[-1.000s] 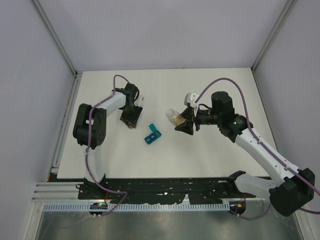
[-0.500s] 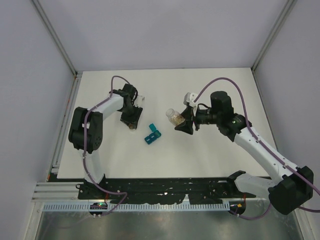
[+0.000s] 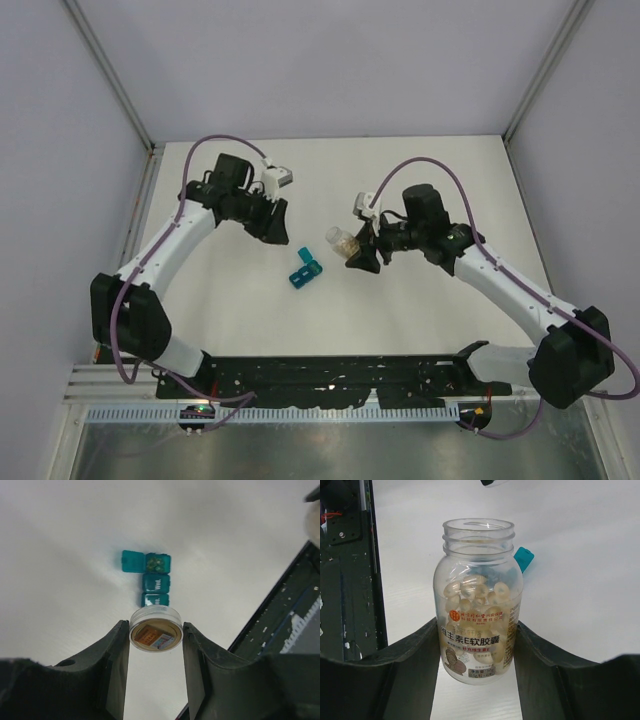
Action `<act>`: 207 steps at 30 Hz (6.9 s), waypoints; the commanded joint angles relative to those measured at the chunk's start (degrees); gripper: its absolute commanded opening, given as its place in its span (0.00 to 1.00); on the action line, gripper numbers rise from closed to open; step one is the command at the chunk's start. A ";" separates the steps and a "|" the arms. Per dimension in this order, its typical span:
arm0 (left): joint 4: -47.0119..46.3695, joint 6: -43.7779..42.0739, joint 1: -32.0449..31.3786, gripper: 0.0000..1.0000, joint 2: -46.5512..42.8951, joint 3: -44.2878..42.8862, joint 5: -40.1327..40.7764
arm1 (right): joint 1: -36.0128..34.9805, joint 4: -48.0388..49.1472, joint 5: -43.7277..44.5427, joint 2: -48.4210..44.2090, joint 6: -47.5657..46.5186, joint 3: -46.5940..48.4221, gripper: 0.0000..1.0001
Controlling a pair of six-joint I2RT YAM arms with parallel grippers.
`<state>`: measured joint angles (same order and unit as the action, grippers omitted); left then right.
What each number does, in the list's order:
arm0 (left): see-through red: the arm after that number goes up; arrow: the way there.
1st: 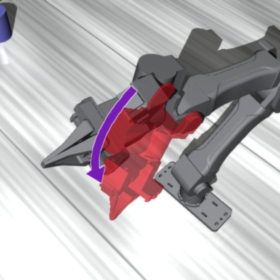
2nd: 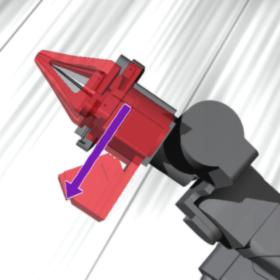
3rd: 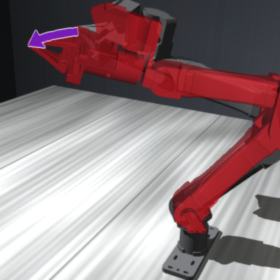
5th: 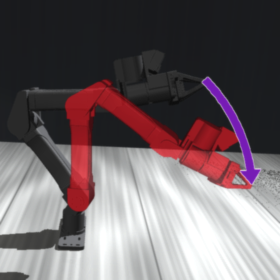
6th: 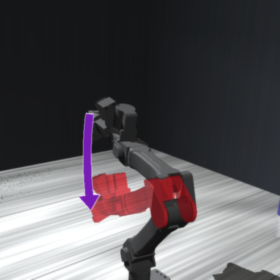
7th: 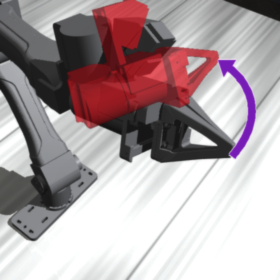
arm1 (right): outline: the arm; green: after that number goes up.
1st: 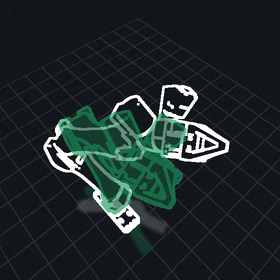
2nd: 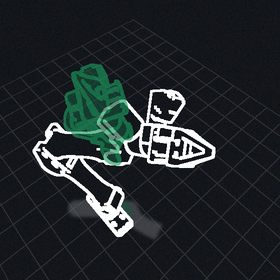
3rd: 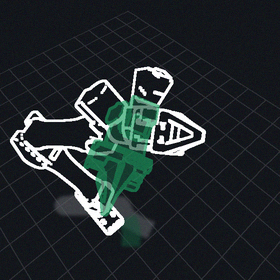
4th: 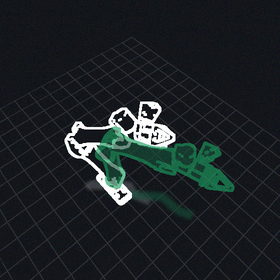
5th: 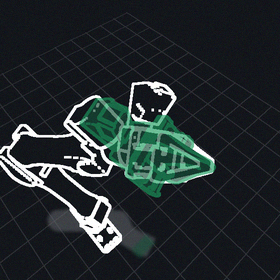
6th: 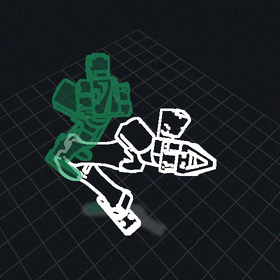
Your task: Sort the pills into containers
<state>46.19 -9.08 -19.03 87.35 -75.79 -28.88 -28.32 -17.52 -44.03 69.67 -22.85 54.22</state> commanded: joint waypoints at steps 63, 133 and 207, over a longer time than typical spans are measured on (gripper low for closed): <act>-1.19 -5.68 -8.31 0.00 -6.40 0.55 -25.87 | -11.41 -8.15 -1.31 5.13 -8.79 7.83 0.06; -11.05 -7.01 -11.47 1.00 -19.94 7.15 -19.90 | -9.83 -13.77 -10.65 8.47 -5.81 12.67 0.06; -0.67 10.41 -5.67 0.00 -9.48 -3.22 -22.62 | -13.43 -6.03 6.16 4.42 -3.78 8.54 0.05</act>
<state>43.40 6.35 -24.36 78.61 -76.27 -52.23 -41.41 -23.18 -33.65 73.69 -25.12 62.08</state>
